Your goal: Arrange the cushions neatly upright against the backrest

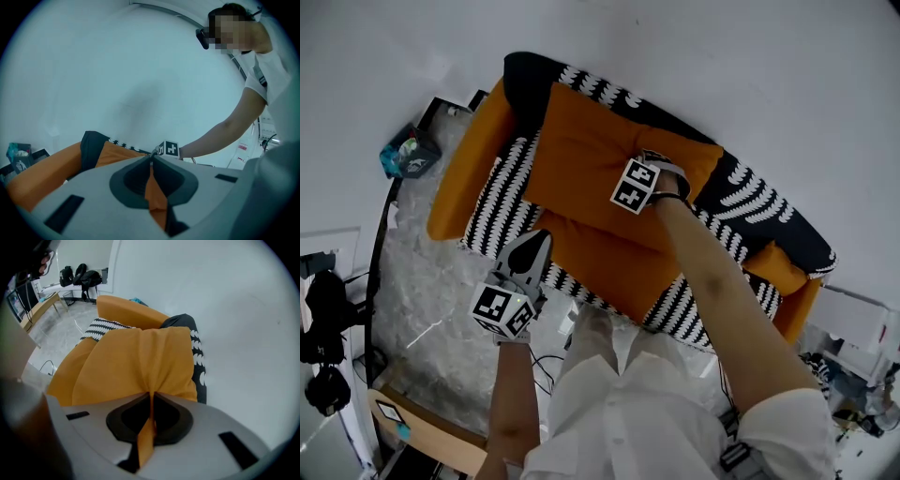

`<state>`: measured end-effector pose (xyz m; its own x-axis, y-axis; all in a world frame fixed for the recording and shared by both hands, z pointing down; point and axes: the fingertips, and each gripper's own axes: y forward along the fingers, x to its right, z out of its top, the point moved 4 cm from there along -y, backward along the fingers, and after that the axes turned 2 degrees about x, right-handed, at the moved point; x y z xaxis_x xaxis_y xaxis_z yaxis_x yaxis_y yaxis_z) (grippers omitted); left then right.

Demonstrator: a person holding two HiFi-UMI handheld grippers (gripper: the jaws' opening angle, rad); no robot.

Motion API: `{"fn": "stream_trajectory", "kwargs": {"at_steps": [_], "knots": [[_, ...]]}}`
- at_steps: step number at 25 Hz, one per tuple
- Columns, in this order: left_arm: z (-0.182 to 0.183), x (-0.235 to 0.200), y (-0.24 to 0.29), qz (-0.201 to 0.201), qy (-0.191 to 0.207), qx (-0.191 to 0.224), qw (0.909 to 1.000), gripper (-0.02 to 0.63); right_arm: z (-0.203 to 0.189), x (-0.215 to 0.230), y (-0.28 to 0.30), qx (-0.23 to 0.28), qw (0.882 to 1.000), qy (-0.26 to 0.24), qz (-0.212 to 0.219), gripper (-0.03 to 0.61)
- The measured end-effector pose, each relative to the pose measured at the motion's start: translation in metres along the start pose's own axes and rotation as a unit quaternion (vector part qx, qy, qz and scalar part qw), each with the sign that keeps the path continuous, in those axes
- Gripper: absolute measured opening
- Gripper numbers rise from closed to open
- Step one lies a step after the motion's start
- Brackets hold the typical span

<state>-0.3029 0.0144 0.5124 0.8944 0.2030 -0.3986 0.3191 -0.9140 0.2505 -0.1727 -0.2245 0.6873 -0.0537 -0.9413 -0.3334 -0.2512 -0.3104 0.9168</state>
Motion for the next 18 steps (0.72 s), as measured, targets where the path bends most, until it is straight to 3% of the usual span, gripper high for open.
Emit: {"fn": "stream_trajectory", "kwargs": {"at_steps": [10,18], "knots": [[0.026,0.035,0.010,-0.030,0.017,0.015,0.9993,0.031,-0.013,-0.013,-0.084,0.035,0.997,-0.022,-0.061,0.014],[0.036,0.118,0.053,-0.092,0.043,0.009,0.9948,0.031,-0.105,-0.006,-0.173,0.044,0.993,0.014,-0.110,0.014]]}}
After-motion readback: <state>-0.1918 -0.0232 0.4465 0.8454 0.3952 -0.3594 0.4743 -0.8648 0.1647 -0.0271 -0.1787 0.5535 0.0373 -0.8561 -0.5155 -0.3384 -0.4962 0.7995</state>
